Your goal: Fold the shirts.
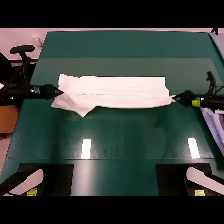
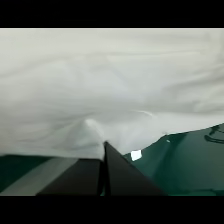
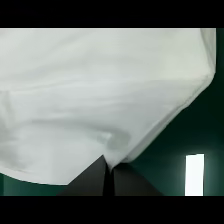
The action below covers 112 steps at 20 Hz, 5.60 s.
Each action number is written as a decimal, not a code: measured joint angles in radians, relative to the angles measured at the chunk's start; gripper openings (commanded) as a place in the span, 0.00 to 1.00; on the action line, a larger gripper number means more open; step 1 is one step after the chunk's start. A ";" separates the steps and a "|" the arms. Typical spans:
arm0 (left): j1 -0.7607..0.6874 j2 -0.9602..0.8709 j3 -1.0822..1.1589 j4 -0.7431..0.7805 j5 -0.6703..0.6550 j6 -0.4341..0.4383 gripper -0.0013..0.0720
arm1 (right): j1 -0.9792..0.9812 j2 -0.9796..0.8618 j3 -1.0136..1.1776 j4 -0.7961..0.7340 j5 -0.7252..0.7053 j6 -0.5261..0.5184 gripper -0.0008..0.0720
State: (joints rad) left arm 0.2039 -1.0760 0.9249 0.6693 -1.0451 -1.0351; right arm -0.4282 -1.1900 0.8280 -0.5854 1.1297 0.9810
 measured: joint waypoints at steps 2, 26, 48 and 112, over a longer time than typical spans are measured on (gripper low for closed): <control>-0.033 -0.025 0.011 -0.010 0.076 0.029 0.05 | 0.008 -0.061 0.083 0.013 -0.002 0.002 0.04; -0.235 -0.453 0.200 -0.069 0.837 0.428 0.77 | 0.152 -0.755 0.854 0.039 0.008 0.113 0.61; -0.583 -0.704 0.632 0.142 0.194 -0.266 0.05 | 0.022 -0.829 1.116 -0.256 0.323 0.259 0.80; -0.899 -1.088 0.980 0.124 0.325 -0.620 0.05 | 0.587 -0.499 1.117 -0.161 0.161 0.430 0.04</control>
State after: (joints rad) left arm -0.6952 -2.1639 1.9053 0.7929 -0.7197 -1.6550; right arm 0.1589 -1.6890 1.9446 -0.7460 1.2903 1.4113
